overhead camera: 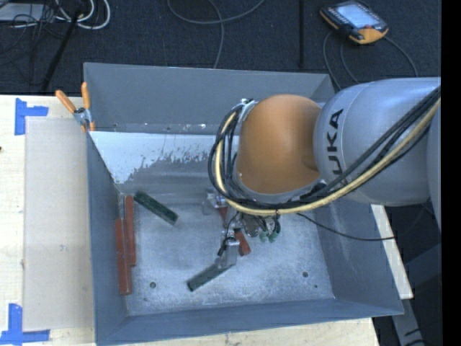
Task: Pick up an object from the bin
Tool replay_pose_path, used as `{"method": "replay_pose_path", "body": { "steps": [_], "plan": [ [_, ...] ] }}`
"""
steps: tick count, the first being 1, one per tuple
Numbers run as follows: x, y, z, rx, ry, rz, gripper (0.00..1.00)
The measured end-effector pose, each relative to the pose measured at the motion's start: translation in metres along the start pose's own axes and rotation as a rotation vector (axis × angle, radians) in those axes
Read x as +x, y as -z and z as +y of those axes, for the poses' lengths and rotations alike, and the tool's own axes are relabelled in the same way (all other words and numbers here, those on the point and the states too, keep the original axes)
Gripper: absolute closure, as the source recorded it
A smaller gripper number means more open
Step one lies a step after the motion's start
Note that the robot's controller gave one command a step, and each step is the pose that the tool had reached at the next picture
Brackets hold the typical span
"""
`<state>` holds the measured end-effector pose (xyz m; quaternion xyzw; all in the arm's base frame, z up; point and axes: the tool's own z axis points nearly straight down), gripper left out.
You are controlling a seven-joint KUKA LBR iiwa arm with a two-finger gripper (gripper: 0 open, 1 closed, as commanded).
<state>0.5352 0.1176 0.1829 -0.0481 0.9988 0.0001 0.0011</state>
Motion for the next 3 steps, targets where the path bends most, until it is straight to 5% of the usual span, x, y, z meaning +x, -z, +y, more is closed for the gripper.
{"method": "replay_pose_path", "body": {
  "steps": [1, 2, 3],
  "plan": [
    [0.025, -0.021, 0.015, 0.0, 0.364, 0.005, 0.0],
    [0.023, -0.05, 0.007, -0.001, 0.23, 0.004, 0.0],
    [0.021, -0.087, 0.004, 0.0, 0.332, 0.003, 0.0]
  ]
}}
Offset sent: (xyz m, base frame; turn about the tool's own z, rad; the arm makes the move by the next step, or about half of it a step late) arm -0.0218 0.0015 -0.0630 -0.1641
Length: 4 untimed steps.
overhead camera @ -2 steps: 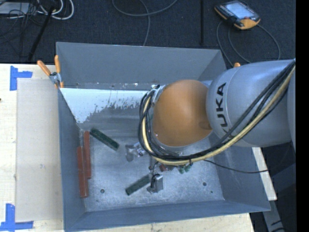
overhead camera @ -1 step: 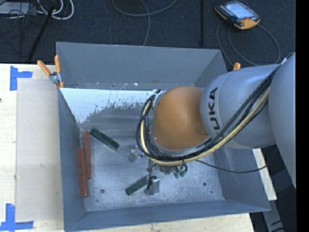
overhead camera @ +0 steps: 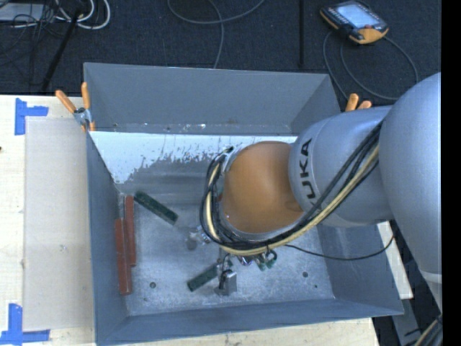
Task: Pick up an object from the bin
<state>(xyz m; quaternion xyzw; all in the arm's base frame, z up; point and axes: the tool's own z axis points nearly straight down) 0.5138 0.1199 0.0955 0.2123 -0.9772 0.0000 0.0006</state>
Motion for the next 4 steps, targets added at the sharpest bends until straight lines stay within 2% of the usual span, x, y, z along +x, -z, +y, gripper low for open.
{"method": "replay_pose_path", "body": {
  "steps": [1, 4],
  "plan": [
    [0.0004, -0.0249, -0.0012, -0.001, 0.029, 0.001, 1.0],
    [0.001, -0.0163, -0.0011, -0.001, 0.028, 0.0, 1.0]
  ]
}}
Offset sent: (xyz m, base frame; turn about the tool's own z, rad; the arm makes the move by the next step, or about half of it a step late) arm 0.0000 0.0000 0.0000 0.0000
